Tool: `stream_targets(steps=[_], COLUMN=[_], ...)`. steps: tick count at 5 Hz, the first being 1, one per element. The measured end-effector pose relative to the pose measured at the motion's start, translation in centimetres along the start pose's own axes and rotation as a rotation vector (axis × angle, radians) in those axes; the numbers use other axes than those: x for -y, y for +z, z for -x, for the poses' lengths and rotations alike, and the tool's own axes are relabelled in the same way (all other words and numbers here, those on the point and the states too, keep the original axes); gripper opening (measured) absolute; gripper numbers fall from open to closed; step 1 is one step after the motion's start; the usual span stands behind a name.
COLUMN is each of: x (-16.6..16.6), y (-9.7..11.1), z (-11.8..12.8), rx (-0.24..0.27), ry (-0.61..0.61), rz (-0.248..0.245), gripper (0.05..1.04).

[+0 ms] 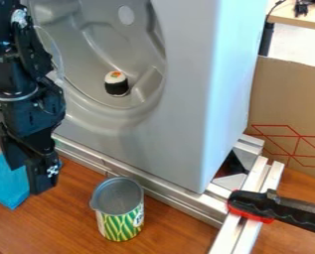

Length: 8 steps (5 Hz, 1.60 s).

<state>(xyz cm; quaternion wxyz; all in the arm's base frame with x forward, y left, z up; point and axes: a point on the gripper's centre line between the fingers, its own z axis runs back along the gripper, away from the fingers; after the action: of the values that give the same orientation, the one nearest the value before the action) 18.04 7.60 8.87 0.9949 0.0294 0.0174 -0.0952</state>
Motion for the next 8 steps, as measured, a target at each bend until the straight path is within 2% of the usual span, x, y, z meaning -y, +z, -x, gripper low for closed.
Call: stream_targets(steps=[1,3,4,5,6,8], x=[0.1,-2.5,-3.3,-4.1,-4.1,-2.8], y=[-0.3,-1.1,-2.3,-3.2,-3.6,-6.7], z=[0.2,-3.3,-4.7,-5.2,-6.1,-5.5], rx=[-0.016,-0.091,-0.099,-0.12,-0.068,0.027], ry=[0.001,-0.033,-0.051,-0.018,-0.021,0.066], rz=[0.003,-0.212,-0.235,-0.27,-0.263,-0.253], gripper=[1.001,1.001,1.001,1.001,1.001,1.001])
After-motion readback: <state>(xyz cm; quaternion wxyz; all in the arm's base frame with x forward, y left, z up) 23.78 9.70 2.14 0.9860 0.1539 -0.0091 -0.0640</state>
